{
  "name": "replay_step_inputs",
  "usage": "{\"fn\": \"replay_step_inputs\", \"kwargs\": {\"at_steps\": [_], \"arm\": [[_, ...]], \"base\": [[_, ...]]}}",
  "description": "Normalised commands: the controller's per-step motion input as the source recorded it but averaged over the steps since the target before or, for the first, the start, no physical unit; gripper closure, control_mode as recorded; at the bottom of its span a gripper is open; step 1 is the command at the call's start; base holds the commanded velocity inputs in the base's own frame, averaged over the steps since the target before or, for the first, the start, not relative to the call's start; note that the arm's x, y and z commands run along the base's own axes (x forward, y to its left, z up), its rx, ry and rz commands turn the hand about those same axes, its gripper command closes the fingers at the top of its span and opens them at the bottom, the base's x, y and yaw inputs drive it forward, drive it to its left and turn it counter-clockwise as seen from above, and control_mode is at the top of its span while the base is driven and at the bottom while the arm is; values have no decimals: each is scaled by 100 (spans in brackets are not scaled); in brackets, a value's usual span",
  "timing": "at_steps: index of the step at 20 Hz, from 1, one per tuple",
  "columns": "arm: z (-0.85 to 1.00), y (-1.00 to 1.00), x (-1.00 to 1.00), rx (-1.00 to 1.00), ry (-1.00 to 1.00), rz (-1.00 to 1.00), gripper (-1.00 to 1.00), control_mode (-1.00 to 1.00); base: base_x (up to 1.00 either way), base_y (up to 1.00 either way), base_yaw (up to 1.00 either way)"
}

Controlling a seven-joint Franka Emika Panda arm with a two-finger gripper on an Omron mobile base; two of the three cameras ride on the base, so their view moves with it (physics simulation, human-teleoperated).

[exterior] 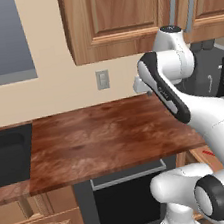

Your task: Pick up the straw from the right drawer and put it inside the smoothie cup.

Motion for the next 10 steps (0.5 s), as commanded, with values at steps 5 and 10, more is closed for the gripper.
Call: {"fn": "replay_step_inputs", "kwargs": {"at_steps": [5,10], "arm": [[-2,0,-26,0,0,0,-100,-100],[-15,0,-47,0,0,0,-100,-100]], "base": [[0,0,0],[0,0,0]]}}
